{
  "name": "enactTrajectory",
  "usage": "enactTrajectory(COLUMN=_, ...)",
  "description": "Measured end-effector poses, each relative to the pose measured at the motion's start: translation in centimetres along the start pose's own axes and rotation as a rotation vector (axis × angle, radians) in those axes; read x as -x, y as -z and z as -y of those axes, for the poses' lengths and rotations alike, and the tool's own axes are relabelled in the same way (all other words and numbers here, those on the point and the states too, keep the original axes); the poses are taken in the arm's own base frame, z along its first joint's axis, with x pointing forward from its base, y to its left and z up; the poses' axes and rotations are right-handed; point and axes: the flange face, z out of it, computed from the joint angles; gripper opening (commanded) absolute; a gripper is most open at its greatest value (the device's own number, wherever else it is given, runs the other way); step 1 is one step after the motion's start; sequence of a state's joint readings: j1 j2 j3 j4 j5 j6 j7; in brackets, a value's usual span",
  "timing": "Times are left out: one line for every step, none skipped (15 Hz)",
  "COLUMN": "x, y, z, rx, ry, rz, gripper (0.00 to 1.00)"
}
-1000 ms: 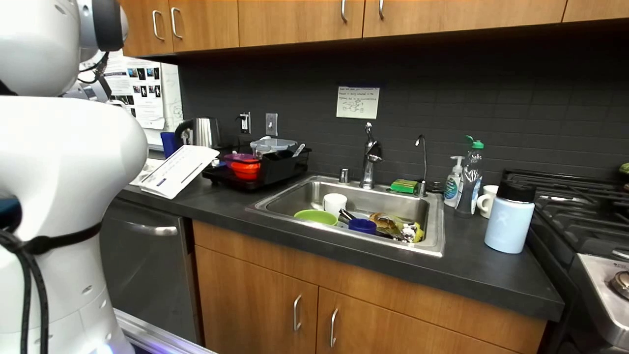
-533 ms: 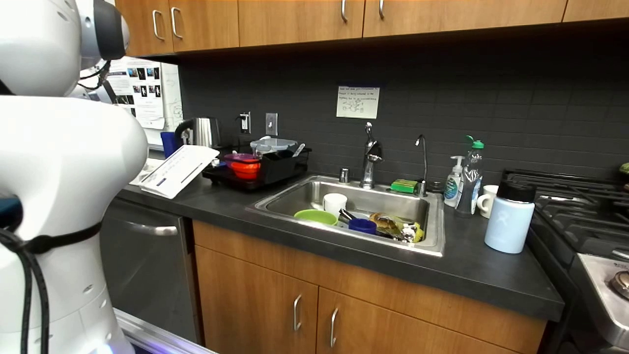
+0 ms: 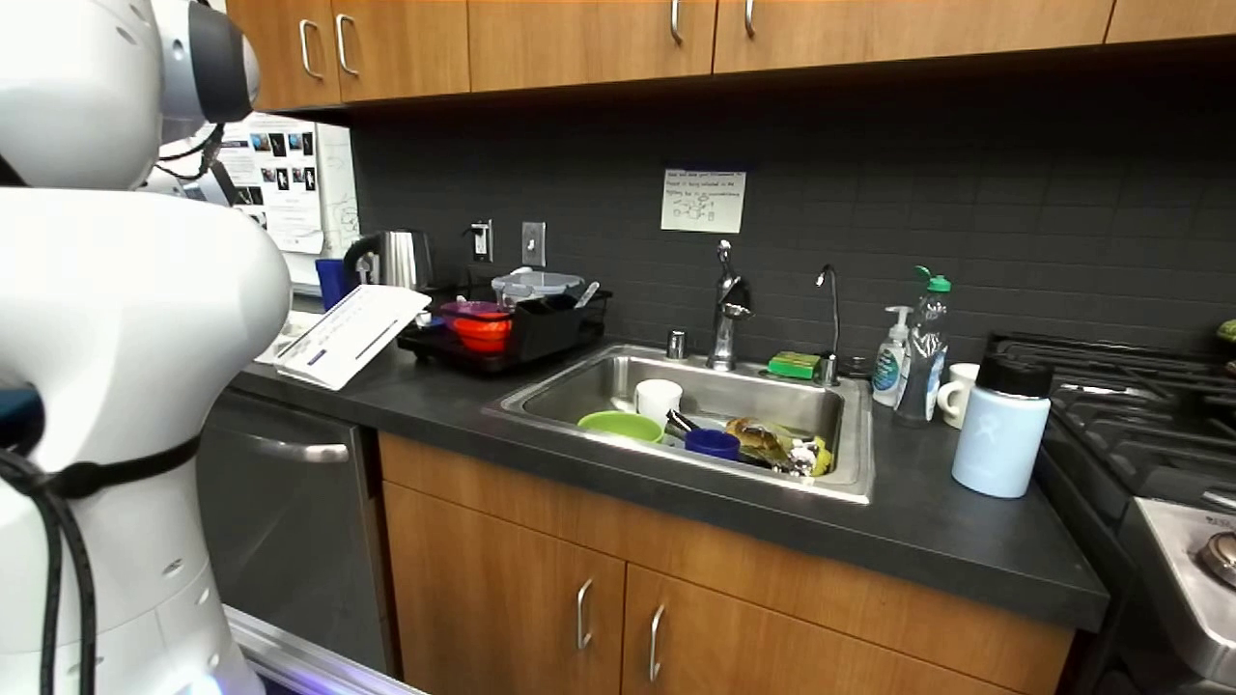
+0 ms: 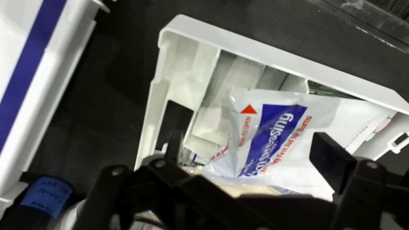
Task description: Open the white object and put the white item on the counter
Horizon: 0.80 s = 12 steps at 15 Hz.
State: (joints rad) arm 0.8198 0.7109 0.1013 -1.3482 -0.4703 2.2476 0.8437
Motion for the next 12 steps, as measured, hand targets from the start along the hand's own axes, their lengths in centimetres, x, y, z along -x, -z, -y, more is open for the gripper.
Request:
enactTrajectory(x=0.1, y=-0.2, z=0.0, rx=0.001, ry=0.001, rz=0.002, gripper=1.0)
enactTrajectory(x=0.2, y=-0.4, z=0.1, rx=0.001, ry=0.002, rz=0.005, gripper=1.0)
enactTrajectory(x=0.3, y=-0.6, z=0.2, rx=0.002, ry=0.004, rz=0.008, gripper=1.0)
enactTrajectory(x=0.4, y=-0.9, z=0.3, rx=0.002, ry=0.005, rz=0.011, gripper=1.0)
enactTrajectory(x=0.5, y=-1.1, z=0.3, rx=0.002, ry=0.007, rz=0.013, gripper=1.0)
enactTrajectory(x=0.6, y=-1.3, z=0.4, rx=0.002, ry=0.008, rz=0.015, gripper=1.0)
enactTrajectory(x=0.7, y=-1.4, z=0.5, rx=0.001, ry=0.008, rz=0.015, gripper=1.0)
enactTrajectory(x=0.7, y=-1.5, z=0.5, rx=-0.001, ry=0.008, rz=0.015, gripper=1.0)
enactTrajectory(x=0.6, y=-1.4, z=0.5, rx=-0.003, ry=0.008, rz=0.013, gripper=1.0)
enactTrajectory(x=0.5, y=-1.4, z=0.5, rx=-0.006, ry=0.007, rz=0.009, gripper=1.0)
enactTrajectory(x=0.4, y=-1.3, z=0.5, rx=-0.011, ry=0.005, rz=0.004, gripper=1.0)
enactTrajectory(x=0.2, y=-1.2, z=0.5, rx=-0.016, ry=0.003, rz=-0.002, gripper=1.0)
